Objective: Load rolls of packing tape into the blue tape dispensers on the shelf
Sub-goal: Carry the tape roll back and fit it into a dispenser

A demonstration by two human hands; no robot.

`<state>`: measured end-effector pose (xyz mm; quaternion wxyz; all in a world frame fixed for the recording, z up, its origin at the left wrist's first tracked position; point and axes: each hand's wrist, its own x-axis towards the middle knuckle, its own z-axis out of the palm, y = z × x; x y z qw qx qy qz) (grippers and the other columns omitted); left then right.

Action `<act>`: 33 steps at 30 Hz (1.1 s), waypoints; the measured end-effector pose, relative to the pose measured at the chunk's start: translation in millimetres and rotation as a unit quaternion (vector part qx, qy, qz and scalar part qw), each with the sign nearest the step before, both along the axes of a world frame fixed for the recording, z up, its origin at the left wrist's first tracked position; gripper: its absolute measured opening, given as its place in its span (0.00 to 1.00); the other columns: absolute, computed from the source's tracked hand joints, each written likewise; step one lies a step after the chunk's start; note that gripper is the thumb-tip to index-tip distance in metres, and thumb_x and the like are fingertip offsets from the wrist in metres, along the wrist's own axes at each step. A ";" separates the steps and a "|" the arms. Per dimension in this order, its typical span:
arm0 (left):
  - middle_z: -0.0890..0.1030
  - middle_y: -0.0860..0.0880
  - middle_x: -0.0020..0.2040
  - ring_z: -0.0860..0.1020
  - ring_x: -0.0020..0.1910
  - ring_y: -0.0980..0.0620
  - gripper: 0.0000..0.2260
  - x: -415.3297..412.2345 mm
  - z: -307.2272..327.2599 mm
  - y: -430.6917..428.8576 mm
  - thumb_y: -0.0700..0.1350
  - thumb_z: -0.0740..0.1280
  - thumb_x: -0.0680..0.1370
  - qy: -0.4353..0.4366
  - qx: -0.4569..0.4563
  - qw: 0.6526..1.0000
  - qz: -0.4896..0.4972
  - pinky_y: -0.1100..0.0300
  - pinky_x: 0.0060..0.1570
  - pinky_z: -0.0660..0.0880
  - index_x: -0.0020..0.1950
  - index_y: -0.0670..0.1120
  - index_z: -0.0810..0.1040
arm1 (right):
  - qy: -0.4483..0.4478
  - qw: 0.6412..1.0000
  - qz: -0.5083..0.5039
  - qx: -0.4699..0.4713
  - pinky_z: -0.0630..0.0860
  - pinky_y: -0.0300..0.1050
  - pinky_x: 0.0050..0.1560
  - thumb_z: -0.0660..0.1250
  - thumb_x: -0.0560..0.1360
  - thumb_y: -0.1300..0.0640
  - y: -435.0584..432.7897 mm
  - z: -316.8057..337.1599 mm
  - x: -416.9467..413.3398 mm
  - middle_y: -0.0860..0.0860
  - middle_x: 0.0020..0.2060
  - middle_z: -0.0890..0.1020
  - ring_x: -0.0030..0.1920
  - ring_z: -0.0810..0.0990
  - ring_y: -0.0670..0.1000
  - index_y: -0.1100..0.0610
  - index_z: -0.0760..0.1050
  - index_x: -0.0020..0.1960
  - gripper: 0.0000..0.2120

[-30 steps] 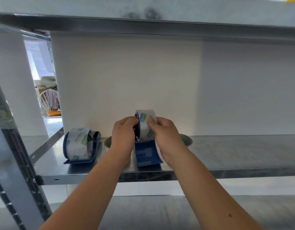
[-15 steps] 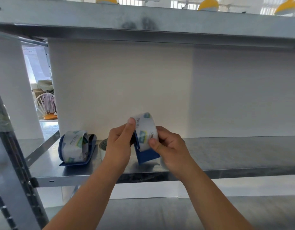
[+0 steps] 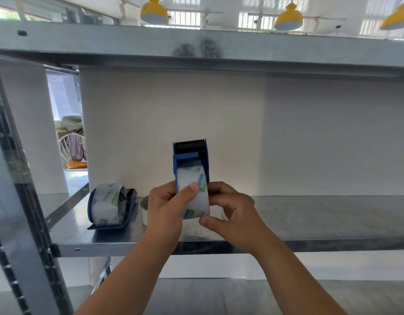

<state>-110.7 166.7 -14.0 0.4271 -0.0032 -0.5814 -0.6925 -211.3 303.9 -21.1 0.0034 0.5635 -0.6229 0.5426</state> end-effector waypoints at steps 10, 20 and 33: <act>0.72 0.30 0.32 0.70 0.32 0.30 0.25 9.4 5.1 -0.4 0.52 0.70 0.71 0.040 -0.141 0.987 0.061 0.53 0.29 0.70 0.34 0.29 0.73 | -0.149 0.985 -0.086 -0.021 0.84 0.43 0.42 0.76 0.76 0.58 -21.9 79.4 -6.0 0.50 0.35 0.87 0.37 0.85 0.49 0.56 0.87 0.44 0.04; 0.77 0.45 0.32 0.73 0.28 0.50 0.11 13.1 -0.2 -8.0 0.55 0.70 0.74 -0.001 -0.249 0.960 0.128 0.65 0.29 0.70 0.34 0.51 0.78 | -0.093 0.983 -0.150 0.046 0.73 0.41 0.30 0.72 0.78 0.59 -36.4 84.2 -9.2 0.52 0.30 0.81 0.27 0.76 0.45 0.60 0.84 0.40 0.09; 0.84 0.42 0.38 0.83 0.37 0.40 0.10 25.5 -0.3 -1.4 0.54 0.70 0.74 0.003 -0.184 0.981 0.053 0.44 0.33 0.81 0.42 0.48 0.84 | 0.009 0.971 -0.240 -0.001 0.72 0.31 0.37 0.68 0.79 0.60 -43.4 80.2 -12.0 0.44 0.38 0.84 0.39 0.80 0.41 0.53 0.83 0.41 0.09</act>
